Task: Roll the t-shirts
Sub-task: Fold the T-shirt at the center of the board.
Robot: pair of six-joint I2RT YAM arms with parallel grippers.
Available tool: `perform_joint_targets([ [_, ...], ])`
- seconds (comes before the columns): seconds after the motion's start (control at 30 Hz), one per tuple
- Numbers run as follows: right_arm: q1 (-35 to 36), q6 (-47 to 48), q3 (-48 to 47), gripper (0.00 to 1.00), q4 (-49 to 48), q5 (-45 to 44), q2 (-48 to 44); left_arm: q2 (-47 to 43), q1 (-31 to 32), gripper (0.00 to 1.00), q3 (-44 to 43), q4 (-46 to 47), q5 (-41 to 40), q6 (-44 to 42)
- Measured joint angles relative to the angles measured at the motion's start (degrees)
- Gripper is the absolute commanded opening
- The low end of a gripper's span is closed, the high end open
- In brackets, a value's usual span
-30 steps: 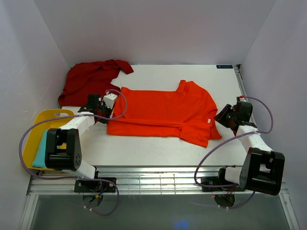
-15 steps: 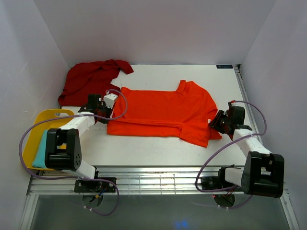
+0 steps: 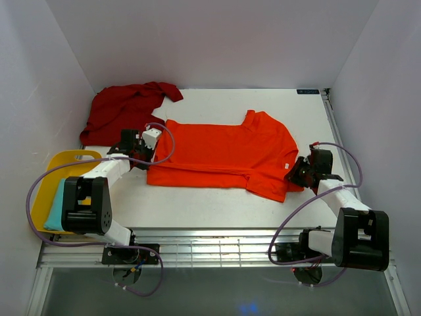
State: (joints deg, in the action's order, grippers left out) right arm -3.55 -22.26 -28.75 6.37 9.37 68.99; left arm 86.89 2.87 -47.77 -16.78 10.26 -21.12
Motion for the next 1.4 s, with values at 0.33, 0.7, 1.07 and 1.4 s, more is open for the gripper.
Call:
perform_joint_targets([
  [0.33,2.16,0.22,0.02,0.25,0.0,-0.44,-0.04,0.0,0.26,0.0,0.0,0.0,-0.2,0.0],
  [0.7,2.29,0.59,-3.08,0.08,1.22,-2.16,0.87,0.0,0.31,0.0,-0.09,-0.13,-0.26,-0.02],
  [1.07,2.34,0.13,-7.89,0.08,0.61,-0.81,4.28,0.13,0.74,0.0,-3.06,-0.92,-0.44,-0.04],
  [1.4,2.36,-0.63,-13.22,0.08,0.28,0.7,9.62,2.99,0.9,0.0,-3.74,-1.03,-1.36,-0.24],
])
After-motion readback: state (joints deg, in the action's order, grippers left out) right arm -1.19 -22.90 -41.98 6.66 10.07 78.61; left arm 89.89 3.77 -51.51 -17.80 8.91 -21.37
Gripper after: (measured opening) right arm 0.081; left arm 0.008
